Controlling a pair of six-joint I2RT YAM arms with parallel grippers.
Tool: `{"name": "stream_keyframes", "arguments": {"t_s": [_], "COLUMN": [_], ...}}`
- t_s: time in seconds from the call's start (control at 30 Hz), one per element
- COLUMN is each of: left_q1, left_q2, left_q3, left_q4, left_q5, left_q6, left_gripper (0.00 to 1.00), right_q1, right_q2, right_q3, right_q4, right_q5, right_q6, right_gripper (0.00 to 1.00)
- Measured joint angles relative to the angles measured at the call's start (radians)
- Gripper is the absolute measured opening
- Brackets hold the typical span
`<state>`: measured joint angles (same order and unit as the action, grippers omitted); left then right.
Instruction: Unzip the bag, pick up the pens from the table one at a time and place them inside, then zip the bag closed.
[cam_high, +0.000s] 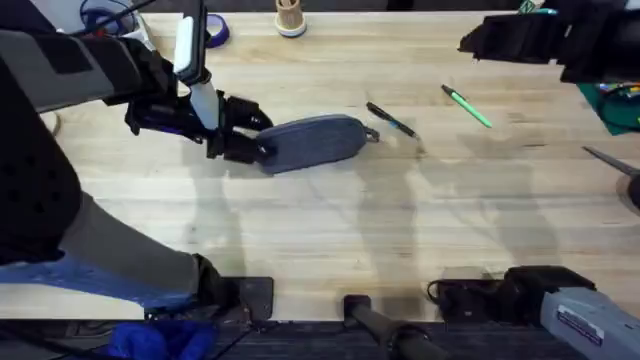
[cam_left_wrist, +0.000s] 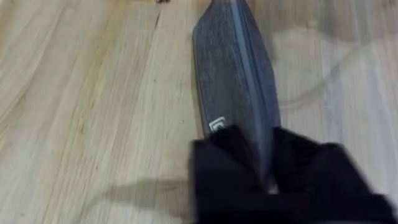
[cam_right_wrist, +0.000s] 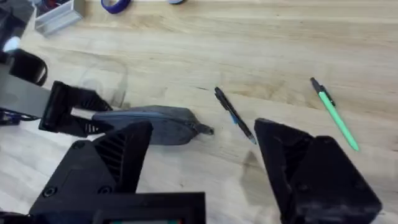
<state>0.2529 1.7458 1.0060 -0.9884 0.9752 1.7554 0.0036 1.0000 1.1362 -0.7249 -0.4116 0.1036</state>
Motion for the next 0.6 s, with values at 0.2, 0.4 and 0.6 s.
{"name": "stream_keyframes", "arguments": {"t_s": [0.2,0.4,0.6], "left_q1": [-0.001,-0.001,-0.001], "left_q2": [0.0,0.0,0.0], "left_q3": [-0.003,-0.003,-0.003], "left_q4": [-0.001,-0.001,-0.001], "left_q5": [0.005,0.005,0.005], "left_q6": [-0.001,-0.002,-0.002], "left_gripper": [0.045,0.039,0.04], "right_q1": [0.0,0.0,0.0], "right_q2": [0.0,0.0,0.0], "right_q3": [0.0,0.0,0.0], "right_q4": [0.006,0.004,-0.018], "right_q5": [0.0,0.0,0.0], "right_q6": [0.0,0.0,0.0], "right_gripper": [0.996,0.996,0.996]}}
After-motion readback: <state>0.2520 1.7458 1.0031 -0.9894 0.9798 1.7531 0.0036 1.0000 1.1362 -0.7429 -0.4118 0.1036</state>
